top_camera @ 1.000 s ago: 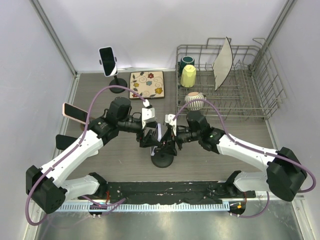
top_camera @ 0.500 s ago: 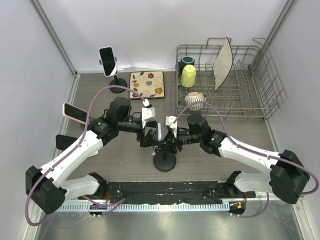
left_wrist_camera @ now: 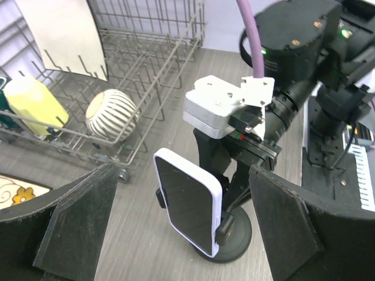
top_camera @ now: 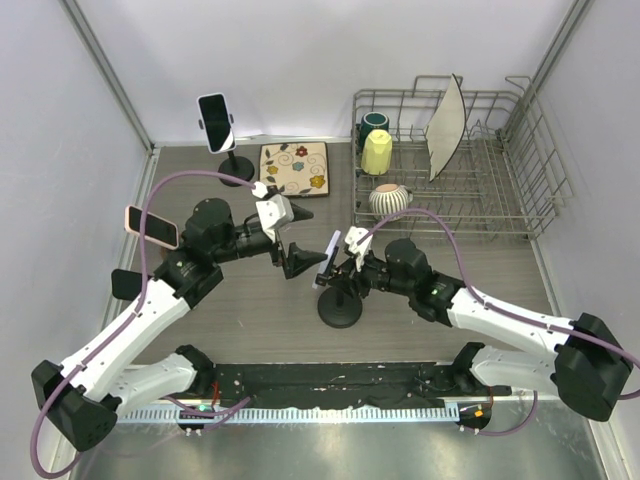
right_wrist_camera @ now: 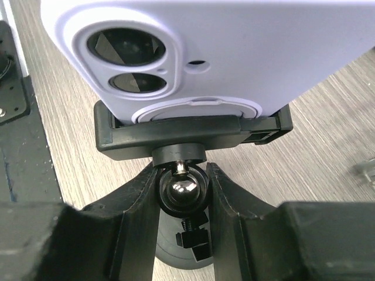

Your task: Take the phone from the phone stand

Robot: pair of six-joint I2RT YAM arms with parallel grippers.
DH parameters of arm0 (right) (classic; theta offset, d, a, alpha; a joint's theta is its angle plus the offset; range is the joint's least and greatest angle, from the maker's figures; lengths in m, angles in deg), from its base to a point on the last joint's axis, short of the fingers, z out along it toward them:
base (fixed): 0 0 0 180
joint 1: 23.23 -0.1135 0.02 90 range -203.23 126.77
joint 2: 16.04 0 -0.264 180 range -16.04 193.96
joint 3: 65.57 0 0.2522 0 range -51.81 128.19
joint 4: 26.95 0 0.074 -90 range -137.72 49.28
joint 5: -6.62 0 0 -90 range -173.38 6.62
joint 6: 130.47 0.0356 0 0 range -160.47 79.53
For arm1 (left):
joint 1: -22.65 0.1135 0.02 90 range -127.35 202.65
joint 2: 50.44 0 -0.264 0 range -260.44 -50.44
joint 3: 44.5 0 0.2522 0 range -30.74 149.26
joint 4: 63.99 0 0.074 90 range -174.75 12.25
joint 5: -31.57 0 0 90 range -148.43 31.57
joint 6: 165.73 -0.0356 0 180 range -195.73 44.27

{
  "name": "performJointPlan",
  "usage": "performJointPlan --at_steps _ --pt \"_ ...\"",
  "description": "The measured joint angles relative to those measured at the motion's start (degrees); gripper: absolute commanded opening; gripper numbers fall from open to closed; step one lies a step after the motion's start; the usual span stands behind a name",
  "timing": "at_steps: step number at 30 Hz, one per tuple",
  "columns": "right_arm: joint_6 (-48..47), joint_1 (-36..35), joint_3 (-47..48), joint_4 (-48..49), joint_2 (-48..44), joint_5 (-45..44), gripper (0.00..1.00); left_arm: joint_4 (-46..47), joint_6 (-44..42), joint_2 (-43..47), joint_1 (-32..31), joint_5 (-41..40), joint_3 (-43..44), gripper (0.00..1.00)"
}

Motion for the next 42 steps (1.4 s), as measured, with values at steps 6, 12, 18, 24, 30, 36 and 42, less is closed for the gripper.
performJointPlan --at_steps 6,12,18,24,30,36,42 --pt "2.9 -2.3 -2.2 4.8 0.0 -7.4 0.01 7.1 5.7 0.1 -0.8 -6.1 -2.7 0.99" --pt "5.6 -5.3 -2.9 6.7 0.1 -16.6 0.01 10.3 9.1 -0.7 -5.2 -18.3 -5.4 0.99" --pt "7.2 -6.6 -3.4 8.1 0.4 -22.7 0.01 11.6 8.6 -0.7 -12.5 -33.8 -7.8 0.90" --pt "7.4 -7.6 -3.5 8.2 0.4 -25.5 0.01 11.9 7.6 -1.6 -16.3 -42.4 -8.1 0.80" --pt "7.4 -8.1 -3.5 8.9 1.0 -26.4 0.01 11.9 5.9 -4.3 -20.2 -47.4 -8.1 0.77" --pt "7.6 -9.0 -3.5 9.2 1.3 -27.8 0.01 12.9 5.3 -5.6 -21.4 -50.9 -9.0 0.71" --pt "7.8 -9.7 -3.5 10.2 2.0 -29.1 0.01 14.9 5.2 -7.8 -21.6 -53.1 -9.1 0.64"
